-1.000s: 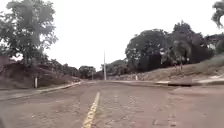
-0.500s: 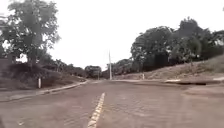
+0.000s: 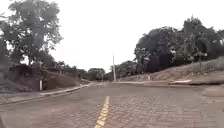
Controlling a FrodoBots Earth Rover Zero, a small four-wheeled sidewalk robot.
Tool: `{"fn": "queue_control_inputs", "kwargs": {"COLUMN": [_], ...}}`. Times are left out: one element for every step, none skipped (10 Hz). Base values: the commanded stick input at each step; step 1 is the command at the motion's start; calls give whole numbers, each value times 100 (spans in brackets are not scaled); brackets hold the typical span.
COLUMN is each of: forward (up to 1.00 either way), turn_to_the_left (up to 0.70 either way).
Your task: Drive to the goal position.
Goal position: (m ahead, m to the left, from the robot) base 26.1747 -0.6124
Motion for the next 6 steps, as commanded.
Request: {"fn": "queue_control_inputs", "kwargs": {"forward": [85,85,85,85,85,85], "turn_to_the_left": [0,0,0,0,0,0]}}
